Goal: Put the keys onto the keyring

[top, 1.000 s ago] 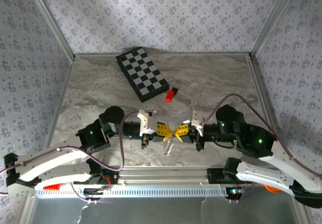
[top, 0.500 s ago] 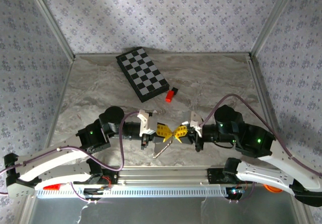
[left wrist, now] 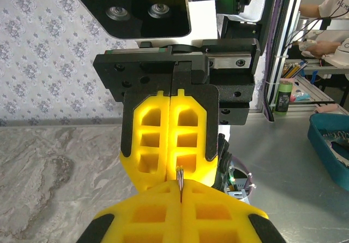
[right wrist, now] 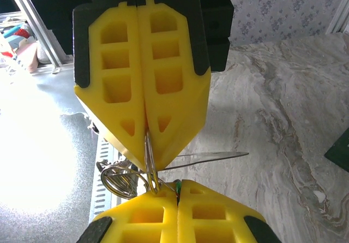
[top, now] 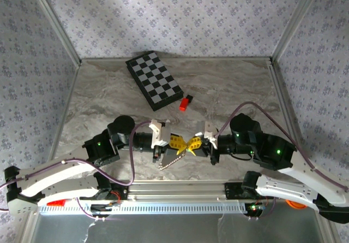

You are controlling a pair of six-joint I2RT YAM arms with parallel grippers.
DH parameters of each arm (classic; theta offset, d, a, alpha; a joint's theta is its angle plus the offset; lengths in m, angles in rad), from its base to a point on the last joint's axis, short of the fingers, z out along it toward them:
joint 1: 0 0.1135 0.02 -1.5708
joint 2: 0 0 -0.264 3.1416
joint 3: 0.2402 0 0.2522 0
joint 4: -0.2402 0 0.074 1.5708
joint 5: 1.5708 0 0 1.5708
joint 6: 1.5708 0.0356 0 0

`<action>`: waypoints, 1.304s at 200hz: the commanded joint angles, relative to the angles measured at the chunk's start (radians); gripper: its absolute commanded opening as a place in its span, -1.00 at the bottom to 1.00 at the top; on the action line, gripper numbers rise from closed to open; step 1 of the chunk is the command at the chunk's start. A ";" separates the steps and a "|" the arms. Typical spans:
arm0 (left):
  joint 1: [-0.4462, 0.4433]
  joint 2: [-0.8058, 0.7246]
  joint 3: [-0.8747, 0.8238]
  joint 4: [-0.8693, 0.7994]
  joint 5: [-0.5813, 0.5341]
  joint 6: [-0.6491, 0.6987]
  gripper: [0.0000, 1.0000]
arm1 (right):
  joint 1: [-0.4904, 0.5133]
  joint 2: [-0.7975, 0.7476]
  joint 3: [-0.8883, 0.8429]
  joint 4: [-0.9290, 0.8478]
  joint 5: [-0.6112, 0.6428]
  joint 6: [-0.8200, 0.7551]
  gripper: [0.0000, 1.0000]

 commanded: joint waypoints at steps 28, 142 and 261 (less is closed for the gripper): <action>-0.004 -0.005 0.027 0.085 0.030 -0.003 -1.00 | 0.009 -0.017 0.020 0.006 -0.001 -0.018 -0.78; -0.003 -0.029 0.016 0.117 0.041 -0.024 -1.00 | 0.004 -0.094 -0.042 0.041 0.025 0.017 -0.21; -0.003 -0.052 -0.011 0.182 0.024 -0.060 -1.00 | 0.005 -0.125 -0.122 0.179 -0.038 0.086 -0.34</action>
